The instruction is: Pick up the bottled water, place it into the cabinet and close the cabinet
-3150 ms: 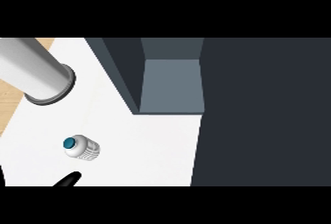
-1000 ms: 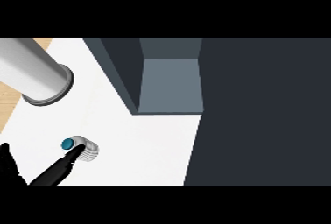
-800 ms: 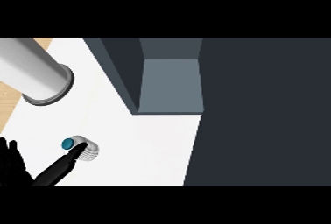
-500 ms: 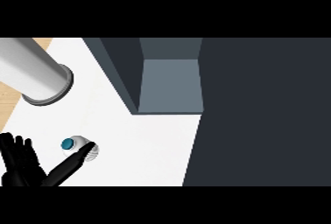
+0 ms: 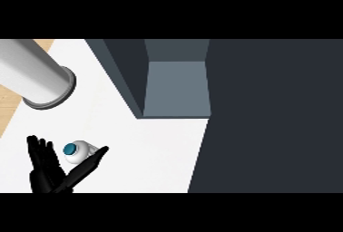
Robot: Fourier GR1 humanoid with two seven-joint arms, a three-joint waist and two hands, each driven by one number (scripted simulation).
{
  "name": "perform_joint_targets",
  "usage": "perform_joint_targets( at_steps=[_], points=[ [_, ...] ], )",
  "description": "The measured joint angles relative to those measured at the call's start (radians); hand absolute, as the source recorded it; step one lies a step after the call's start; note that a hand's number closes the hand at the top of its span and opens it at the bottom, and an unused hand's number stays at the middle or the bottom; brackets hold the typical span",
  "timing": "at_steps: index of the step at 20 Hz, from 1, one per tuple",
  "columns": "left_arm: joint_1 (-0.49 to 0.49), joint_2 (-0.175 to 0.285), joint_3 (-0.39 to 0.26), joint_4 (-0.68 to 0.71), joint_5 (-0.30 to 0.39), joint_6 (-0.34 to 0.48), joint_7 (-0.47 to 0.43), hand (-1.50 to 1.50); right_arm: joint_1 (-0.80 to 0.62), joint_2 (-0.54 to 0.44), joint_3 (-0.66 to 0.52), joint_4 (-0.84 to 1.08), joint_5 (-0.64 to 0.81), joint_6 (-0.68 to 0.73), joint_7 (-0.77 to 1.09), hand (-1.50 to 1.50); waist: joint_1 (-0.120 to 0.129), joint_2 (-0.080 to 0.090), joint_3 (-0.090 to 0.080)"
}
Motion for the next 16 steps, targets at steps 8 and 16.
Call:
perform_joint_targets(
  at_steps=[8,16],
  points=[
    [-0.065,-0.005,0.015,0.194,0.13,-0.005,-0.175,-1.5,0.022,-0.04,0.028,-0.005,0.007,-0.027,-0.028,-1.5,-0.003,0.0,0.0],
    [-0.13,0.0,0.025,0.384,0.247,-0.012,-0.337,-1.5,0.003,-0.038,0.056,0.008,0.014,-0.055,-0.028,-1.5,-0.001,0.0,0.001]
  ],
)
